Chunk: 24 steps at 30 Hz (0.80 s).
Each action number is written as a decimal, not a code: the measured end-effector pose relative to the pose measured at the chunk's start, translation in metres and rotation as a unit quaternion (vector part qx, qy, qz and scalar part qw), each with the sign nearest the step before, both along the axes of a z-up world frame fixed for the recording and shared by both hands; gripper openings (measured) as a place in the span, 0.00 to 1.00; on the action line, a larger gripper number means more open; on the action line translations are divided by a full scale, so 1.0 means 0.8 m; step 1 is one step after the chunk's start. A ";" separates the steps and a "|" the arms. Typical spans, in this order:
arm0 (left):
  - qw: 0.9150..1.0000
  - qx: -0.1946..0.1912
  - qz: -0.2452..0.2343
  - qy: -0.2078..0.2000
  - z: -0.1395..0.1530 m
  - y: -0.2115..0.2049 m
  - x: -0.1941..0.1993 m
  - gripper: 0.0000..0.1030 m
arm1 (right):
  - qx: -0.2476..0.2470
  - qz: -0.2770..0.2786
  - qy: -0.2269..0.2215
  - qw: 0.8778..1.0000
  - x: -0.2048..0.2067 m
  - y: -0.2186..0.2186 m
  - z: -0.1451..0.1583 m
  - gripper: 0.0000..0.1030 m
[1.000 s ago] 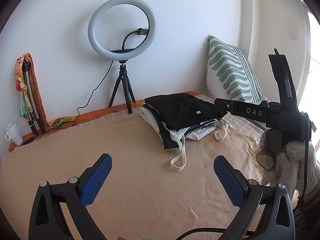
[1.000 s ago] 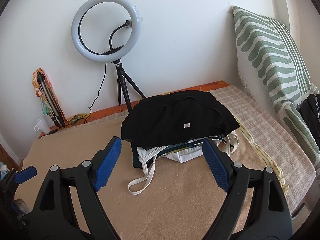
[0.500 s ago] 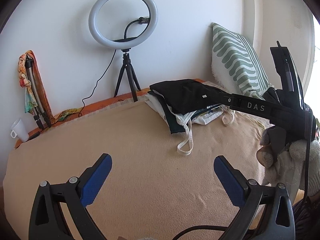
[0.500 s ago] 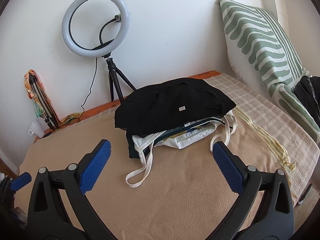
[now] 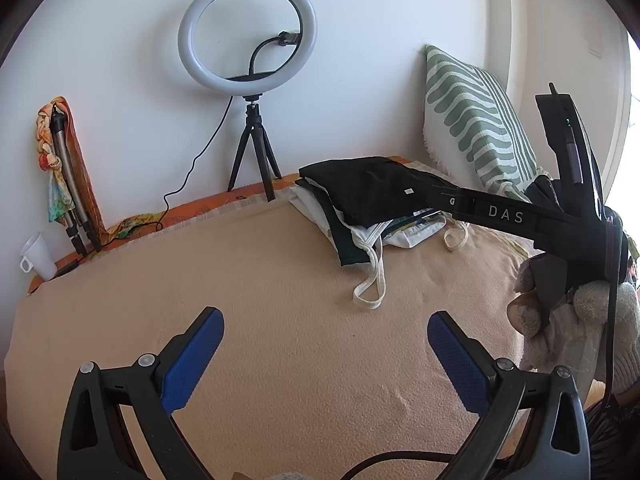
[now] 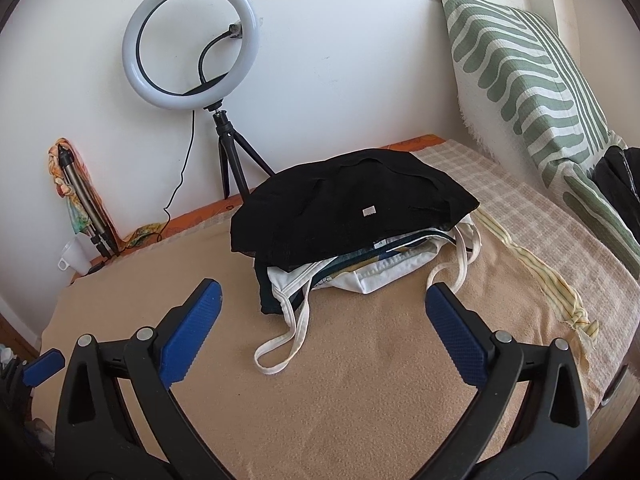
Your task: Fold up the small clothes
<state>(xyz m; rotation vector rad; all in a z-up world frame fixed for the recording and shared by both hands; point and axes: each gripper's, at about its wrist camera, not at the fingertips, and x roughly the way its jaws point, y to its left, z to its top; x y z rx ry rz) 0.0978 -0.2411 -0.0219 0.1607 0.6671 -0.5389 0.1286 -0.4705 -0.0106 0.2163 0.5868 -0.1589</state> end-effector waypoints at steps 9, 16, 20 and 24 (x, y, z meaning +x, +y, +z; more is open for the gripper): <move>1.000 -0.007 0.005 0.001 0.002 0.001 0.001 1.00 | 0.007 0.001 -0.002 1.000 -0.001 -0.001 0.000 1.00; 1.000 -0.009 0.004 0.004 0.003 0.000 0.001 1.00 | 0.009 0.003 -0.003 1.000 0.000 -0.002 0.000 1.00; 1.000 -0.008 0.005 0.004 0.003 0.000 0.001 1.00 | 0.010 0.005 -0.002 1.000 0.001 -0.001 0.000 1.00; 1.000 -0.008 0.007 0.008 0.002 0.000 0.003 1.00 | 0.008 0.006 0.000 1.000 0.002 0.000 -0.001 1.00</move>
